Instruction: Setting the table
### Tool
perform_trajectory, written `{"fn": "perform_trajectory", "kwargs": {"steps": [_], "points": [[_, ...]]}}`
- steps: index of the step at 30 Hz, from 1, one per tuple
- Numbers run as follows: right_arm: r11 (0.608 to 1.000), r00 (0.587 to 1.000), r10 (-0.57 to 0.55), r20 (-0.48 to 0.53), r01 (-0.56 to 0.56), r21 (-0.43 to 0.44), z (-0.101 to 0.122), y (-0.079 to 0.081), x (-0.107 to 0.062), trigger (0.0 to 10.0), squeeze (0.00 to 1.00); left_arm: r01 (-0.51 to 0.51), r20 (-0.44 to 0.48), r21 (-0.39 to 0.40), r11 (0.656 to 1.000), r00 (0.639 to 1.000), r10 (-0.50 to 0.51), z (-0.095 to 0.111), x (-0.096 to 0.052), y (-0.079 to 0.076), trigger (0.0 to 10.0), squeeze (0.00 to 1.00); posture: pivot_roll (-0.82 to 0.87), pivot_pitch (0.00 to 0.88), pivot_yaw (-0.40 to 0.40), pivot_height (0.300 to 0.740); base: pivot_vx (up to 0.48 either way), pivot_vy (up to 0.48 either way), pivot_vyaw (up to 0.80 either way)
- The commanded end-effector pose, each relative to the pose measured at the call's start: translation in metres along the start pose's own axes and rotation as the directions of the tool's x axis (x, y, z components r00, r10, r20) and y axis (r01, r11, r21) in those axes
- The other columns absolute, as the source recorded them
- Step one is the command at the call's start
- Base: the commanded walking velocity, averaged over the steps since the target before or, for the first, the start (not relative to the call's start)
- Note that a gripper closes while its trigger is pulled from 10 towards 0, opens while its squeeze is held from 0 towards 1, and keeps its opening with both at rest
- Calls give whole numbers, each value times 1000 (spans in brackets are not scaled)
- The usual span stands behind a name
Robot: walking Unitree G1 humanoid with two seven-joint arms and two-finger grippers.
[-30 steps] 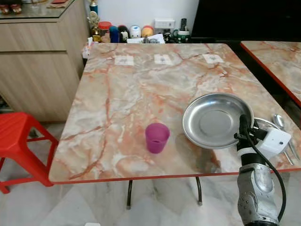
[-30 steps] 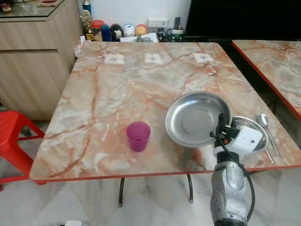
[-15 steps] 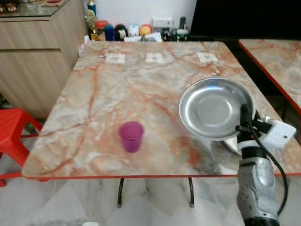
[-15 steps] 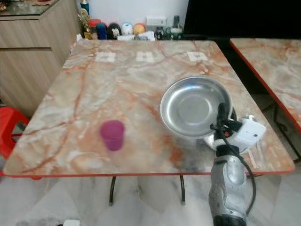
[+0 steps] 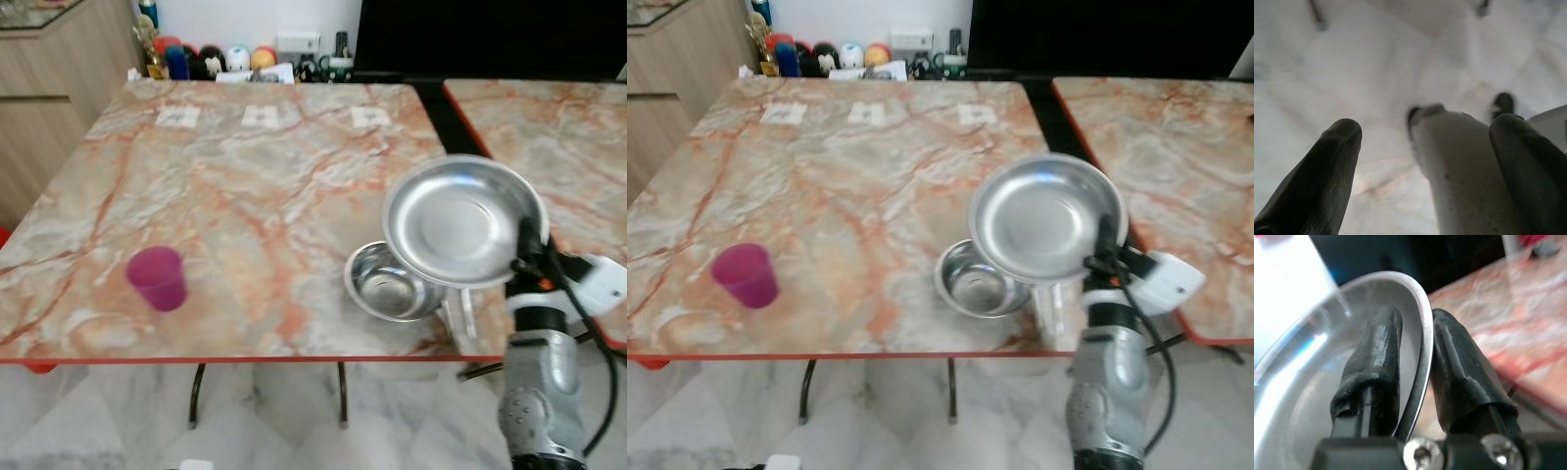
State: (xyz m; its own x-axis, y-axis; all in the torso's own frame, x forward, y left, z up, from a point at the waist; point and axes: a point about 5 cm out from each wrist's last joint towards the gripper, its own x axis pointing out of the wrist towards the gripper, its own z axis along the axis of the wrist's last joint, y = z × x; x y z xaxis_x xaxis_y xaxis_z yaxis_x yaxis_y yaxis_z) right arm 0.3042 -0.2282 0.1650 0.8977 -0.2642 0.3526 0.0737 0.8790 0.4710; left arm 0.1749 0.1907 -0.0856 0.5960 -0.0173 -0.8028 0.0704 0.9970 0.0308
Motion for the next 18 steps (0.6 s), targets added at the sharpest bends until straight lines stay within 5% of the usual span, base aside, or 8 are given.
{"fn": "perform_trajectory", "kwargs": {"steps": [1, 18], "points": [[999, 999, 29, 13, -29, 19, 2, 9, 1, 10000, 0, 0, -50, 10, 1000, 999, 1, -14, -3, 3, 10000, 0, 21, 131, -64, 740, 0, -480, 0], [1000, 1000, 21, -11, -21, 13, -2, 8, 1, 10000, 0, 3, -56, 16, 1000, 998, -2, -15, -4, 2, 10000, 0, 14, 130, -57, 740, 0, -480, 0]]}}
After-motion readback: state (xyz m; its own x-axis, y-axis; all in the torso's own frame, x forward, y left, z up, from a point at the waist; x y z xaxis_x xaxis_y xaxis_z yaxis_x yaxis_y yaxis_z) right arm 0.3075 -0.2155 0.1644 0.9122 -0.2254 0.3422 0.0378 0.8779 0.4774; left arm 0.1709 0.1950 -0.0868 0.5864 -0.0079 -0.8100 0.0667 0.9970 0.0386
